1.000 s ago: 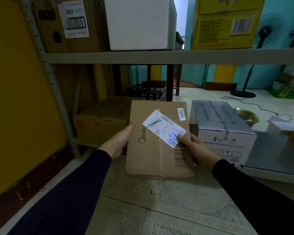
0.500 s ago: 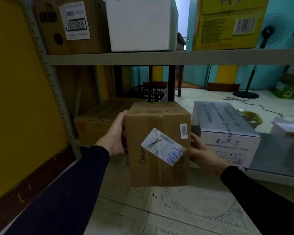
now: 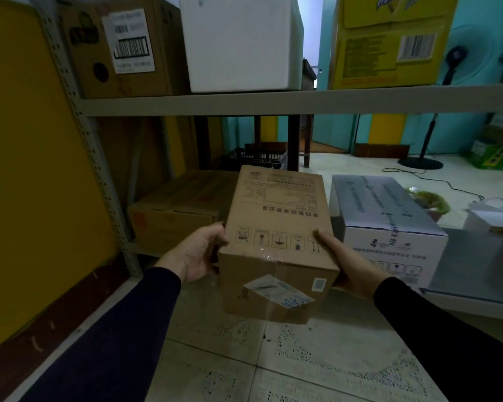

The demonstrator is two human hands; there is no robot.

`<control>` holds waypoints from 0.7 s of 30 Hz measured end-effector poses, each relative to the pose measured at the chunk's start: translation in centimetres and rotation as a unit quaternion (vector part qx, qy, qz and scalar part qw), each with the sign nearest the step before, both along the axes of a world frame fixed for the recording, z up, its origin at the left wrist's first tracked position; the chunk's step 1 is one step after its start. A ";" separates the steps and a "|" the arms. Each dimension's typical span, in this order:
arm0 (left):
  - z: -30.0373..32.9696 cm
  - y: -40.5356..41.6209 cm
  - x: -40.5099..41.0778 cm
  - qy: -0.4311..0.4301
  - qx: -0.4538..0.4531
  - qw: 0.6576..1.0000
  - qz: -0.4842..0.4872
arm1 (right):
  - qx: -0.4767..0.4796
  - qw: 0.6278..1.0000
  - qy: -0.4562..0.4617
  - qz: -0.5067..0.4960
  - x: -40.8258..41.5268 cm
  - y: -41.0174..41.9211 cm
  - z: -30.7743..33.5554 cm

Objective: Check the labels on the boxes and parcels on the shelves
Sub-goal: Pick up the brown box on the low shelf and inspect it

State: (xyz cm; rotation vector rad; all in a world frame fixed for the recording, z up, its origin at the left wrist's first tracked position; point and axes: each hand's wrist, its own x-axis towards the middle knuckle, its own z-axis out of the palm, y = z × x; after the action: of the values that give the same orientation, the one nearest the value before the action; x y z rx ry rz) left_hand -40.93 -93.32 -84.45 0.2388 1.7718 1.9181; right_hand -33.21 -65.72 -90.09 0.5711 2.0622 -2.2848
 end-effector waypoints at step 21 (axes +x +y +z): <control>3.3 0.4 -1.6 -0.110 -0.018 0.994 0.022 | 0.202 0.968 0.080 0.124 2.5 0.8 -0.5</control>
State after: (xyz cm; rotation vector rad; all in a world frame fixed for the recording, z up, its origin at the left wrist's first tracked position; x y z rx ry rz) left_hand -42.51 -92.94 -81.19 -0.0248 1.6764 1.8620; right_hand -30.70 -64.91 -90.55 0.1167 2.5290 -1.8385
